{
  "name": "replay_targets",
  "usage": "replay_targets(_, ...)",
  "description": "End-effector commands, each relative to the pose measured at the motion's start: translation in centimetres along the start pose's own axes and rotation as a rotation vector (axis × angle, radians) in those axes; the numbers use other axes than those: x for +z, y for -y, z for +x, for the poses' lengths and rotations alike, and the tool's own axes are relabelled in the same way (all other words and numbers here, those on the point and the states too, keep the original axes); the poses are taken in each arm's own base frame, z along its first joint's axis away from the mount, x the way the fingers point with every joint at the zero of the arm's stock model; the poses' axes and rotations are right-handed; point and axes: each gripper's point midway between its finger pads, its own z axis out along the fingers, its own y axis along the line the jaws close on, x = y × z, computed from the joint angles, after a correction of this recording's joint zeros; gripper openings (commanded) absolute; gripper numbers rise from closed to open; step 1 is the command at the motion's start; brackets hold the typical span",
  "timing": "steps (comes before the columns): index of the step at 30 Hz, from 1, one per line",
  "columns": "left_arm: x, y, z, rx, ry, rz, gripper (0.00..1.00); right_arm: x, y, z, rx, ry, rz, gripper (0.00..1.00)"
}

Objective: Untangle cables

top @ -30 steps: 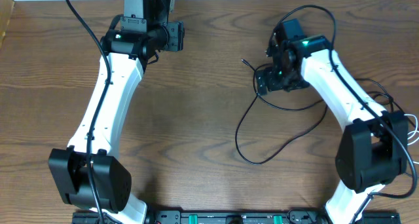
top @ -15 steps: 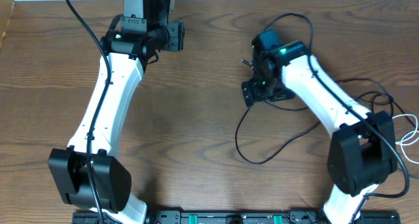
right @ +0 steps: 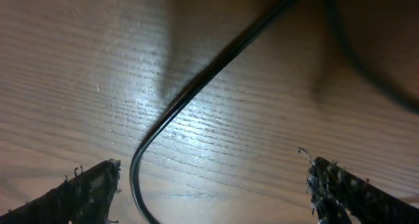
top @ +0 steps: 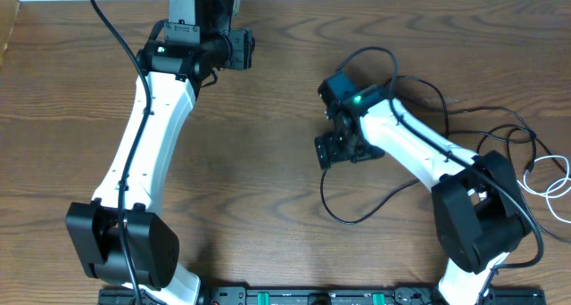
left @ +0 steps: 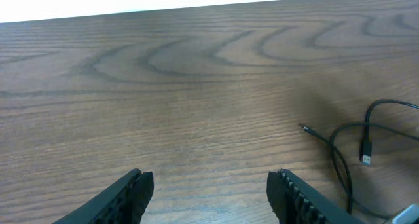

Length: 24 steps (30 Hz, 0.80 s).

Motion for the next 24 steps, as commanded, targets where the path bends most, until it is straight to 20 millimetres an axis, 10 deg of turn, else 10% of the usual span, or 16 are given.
replay_targets(1, -1.5, 0.5, -1.5, 0.024, 0.048, 0.010, 0.61, 0.7, -0.5, 0.4, 0.026, 0.003, 0.012, 0.89)
replay_targets(24, -1.5, 0.1, -1.6, 0.025, 0.053, -0.014, 0.61, 1.4, -1.9, 0.5, 0.066, 0.028, 0.000, 0.83)
